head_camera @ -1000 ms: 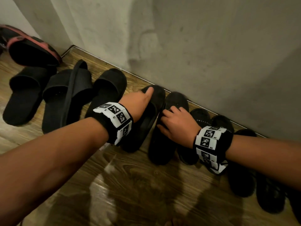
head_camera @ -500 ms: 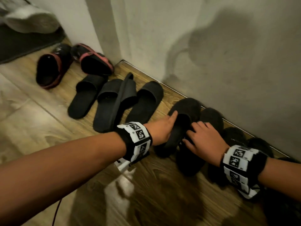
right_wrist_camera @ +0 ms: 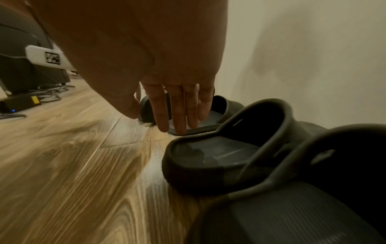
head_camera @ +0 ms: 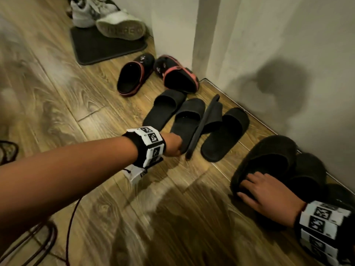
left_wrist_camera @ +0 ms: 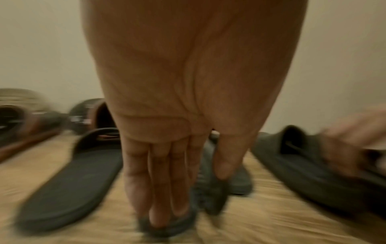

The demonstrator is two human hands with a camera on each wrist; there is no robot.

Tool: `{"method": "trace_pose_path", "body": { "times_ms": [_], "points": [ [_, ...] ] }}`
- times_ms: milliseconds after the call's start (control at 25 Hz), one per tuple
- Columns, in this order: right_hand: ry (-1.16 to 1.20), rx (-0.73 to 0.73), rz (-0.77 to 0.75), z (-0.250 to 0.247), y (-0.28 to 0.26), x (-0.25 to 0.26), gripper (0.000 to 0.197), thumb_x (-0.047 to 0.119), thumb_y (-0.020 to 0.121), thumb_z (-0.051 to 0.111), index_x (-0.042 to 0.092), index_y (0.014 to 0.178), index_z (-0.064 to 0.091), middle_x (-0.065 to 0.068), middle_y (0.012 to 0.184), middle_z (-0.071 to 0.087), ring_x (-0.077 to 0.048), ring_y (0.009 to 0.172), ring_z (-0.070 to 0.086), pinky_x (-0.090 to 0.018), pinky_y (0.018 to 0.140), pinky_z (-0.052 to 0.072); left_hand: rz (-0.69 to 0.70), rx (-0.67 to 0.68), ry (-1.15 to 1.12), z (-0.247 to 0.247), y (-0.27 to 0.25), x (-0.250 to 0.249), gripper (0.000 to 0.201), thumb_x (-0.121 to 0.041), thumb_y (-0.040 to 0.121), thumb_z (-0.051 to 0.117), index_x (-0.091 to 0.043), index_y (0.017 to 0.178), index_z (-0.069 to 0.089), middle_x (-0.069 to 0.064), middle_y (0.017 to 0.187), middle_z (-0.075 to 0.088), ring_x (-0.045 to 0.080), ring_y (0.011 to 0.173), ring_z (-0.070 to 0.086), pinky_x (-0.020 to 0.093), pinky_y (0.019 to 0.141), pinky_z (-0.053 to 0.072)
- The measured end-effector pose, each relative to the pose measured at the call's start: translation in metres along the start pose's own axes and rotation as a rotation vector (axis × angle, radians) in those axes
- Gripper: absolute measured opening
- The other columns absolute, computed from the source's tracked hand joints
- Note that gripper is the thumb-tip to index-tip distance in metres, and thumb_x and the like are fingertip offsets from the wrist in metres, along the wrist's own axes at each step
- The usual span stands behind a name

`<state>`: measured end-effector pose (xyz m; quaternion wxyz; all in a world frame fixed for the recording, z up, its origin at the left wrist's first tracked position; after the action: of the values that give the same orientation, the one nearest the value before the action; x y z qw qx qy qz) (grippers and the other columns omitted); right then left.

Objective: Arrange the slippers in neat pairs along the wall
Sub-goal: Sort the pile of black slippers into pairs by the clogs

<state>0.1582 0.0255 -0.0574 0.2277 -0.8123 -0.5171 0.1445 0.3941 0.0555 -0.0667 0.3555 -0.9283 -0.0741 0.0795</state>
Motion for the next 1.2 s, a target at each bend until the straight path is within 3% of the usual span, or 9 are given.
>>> {"method": "trace_pose_path", "body": {
  "times_ms": [160,360,560,720,840,920,1000,1200],
  "points": [
    [-0.035,0.089,0.003,0.008,0.024,0.012,0.048,0.058,0.095,0.024,0.029,0.123,0.051,0.006,0.12,0.055,-0.012,0.106,0.052,-0.028,0.092,0.043,-0.079,-0.125,-0.095,-0.004,0.018,0.059,0.037,-0.021,0.095,0.046,-0.003,0.126,0.057,0.018,0.129,0.06,0.034,0.117,0.058,0.042,0.095,0.048],
    [-0.028,0.159,0.032,0.001,0.045,0.024,0.046,0.054,0.097,0.028,0.024,0.124,0.05,0.0,0.12,0.057,-0.018,0.105,0.056,-0.032,0.09,0.047,-0.094,-0.139,-0.201,0.005,0.04,0.087,0.033,-0.022,0.093,0.048,-0.003,0.118,0.058,0.019,0.124,0.062,0.036,0.112,0.06,0.043,0.089,0.05],
    [-0.03,0.184,-0.003,-0.013,0.03,0.028,0.05,0.058,0.096,0.024,0.025,0.123,0.05,0.001,0.116,0.06,-0.018,0.101,0.058,-0.034,0.089,0.047,-0.05,-0.254,-0.256,-0.003,0.049,0.067,0.033,-0.023,0.091,0.048,-0.008,0.119,0.053,0.018,0.123,0.06,0.038,0.111,0.06,0.045,0.089,0.049],
    [-0.054,0.113,0.023,-0.029,0.068,0.015,0.044,0.054,0.096,0.03,0.018,0.11,0.053,-0.006,0.108,0.061,-0.025,0.097,0.06,-0.038,0.084,0.048,-0.014,-0.448,-0.351,-0.029,0.058,0.056,0.032,-0.026,0.096,0.041,-0.007,0.117,0.056,0.018,0.12,0.06,0.038,0.11,0.059,0.046,0.09,0.049],
    [-0.091,0.108,0.03,-0.034,0.102,-0.004,0.045,0.05,0.097,0.035,0.014,0.118,0.052,-0.011,0.112,0.058,-0.032,0.102,0.059,-0.04,0.083,0.049,0.027,-0.466,-0.424,-0.033,0.057,0.054,0.029,-0.032,0.095,0.044,-0.011,0.11,0.058,0.013,0.113,0.063,0.035,0.105,0.061,0.042,0.085,0.048],
    [-0.083,0.079,0.044,-0.038,0.126,-0.014,0.047,0.05,0.097,0.037,0.013,0.122,0.052,-0.013,0.116,0.055,-0.032,0.106,0.056,-0.042,0.085,0.049,0.034,-0.446,-0.39,-0.025,0.055,0.063,0.028,-0.032,0.093,0.048,-0.013,0.111,0.055,0.014,0.113,0.06,0.035,0.105,0.059,0.044,0.087,0.05],
    [-0.055,0.073,0.058,-0.035,0.148,-0.019,0.053,0.052,0.096,0.038,0.011,0.127,0.049,-0.016,0.123,0.049,-0.034,0.11,0.051,-0.042,0.087,0.045,0.036,-0.392,-0.25,-0.009,0.058,0.073,0.038,-0.035,0.091,0.051,-0.014,0.123,0.049,0.017,0.119,0.052,0.036,0.111,0.053,0.046,0.093,0.048],
    [-0.023,0.025,0.044,-0.027,0.168,-0.024,0.062,0.058,0.093,0.04,0.013,0.135,0.037,-0.019,0.129,0.043,-0.037,0.11,0.048,-0.042,0.09,0.041,0.07,-0.357,0.031,0.015,0.065,0.081,0.054,-0.048,0.089,0.049,-0.028,0.138,0.04,0.01,0.128,0.045,0.028,0.115,0.048,0.039,0.096,0.043]
  ]
}}
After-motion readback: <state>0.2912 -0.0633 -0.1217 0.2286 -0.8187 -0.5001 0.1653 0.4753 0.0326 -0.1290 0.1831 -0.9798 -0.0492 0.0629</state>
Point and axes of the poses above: each hand's wrist, its own y-axis towards the middle knuckle, its own z-axis out of the palm, x = y × z, the point moved 9 cm from there along y, towards the middle knuckle
